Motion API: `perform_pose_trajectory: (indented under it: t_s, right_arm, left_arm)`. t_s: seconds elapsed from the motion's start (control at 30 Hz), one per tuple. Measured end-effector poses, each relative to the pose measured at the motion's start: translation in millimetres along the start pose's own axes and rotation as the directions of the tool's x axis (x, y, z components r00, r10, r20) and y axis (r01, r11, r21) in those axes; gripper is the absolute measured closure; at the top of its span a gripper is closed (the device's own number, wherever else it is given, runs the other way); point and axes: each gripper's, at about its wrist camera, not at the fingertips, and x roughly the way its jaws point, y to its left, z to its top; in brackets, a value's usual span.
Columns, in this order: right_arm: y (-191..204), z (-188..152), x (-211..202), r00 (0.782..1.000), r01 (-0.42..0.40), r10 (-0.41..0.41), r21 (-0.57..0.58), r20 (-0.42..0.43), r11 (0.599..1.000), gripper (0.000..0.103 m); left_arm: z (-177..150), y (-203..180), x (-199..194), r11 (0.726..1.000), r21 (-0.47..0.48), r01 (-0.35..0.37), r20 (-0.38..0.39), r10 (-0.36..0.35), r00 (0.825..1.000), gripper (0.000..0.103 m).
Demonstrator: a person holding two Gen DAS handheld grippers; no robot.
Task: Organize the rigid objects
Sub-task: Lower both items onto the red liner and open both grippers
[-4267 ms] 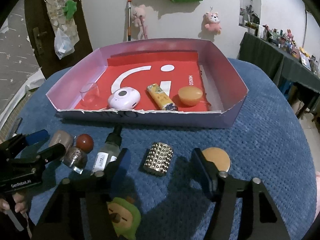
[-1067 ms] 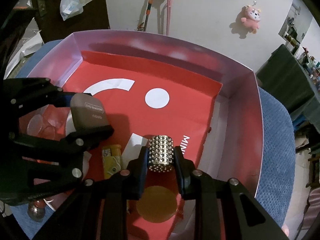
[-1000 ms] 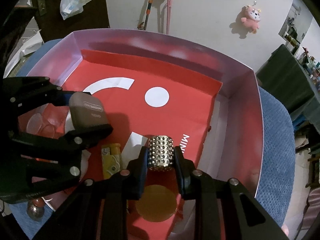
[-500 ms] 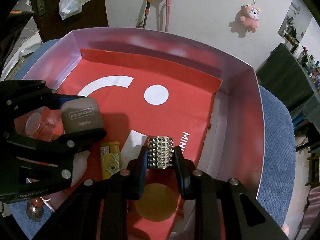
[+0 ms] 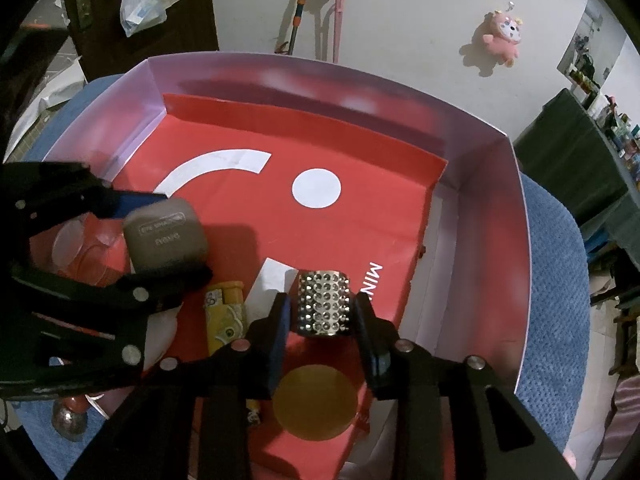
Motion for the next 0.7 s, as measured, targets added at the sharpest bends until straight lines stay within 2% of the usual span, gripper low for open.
perform_pose_trajectory:
  t_s: [0.23,0.3,0.43,0.57,0.7]
  right_arm:
    - [-5.8,-0.1,-2.8,1.000,0.001,-0.001,-0.001,0.001,1.000,0.066]
    - [-8.8,-0.6,-4.8,1.000,0.005,-0.005,-0.002,0.005,1.000,0.061]
    - [-10.5,1.5,-7.0,1.000,0.009,-0.009,0.000,0.011,1.000,0.060]
    - [-8.6,1.6,-13.2,1.000,0.013,-0.012,-0.002,0.022,1.000,0.055]
    - [-12.8,-0.2,-27.0,0.999,0.012,-0.012,0.005,0.050,1.000,0.050]
  left_arm:
    - [0.1,0.2,-2.9,1.000,-0.004,-0.001,0.011,0.001,1.000,0.041]
    - [-0.2,1.5,-5.2,1.000,-0.014,0.004,0.017,-0.003,1.000,0.041]
    - [1.7,6.5,-12.7,0.999,-0.032,0.005,0.030,-0.004,1.000,0.041]
    - [-2.3,13.0,-23.1,0.998,-0.058,0.011,0.055,-0.008,0.998,0.033]
    - [-5.1,10.2,-38.2,0.996,-0.080,0.029,0.099,-0.021,0.995,0.033]
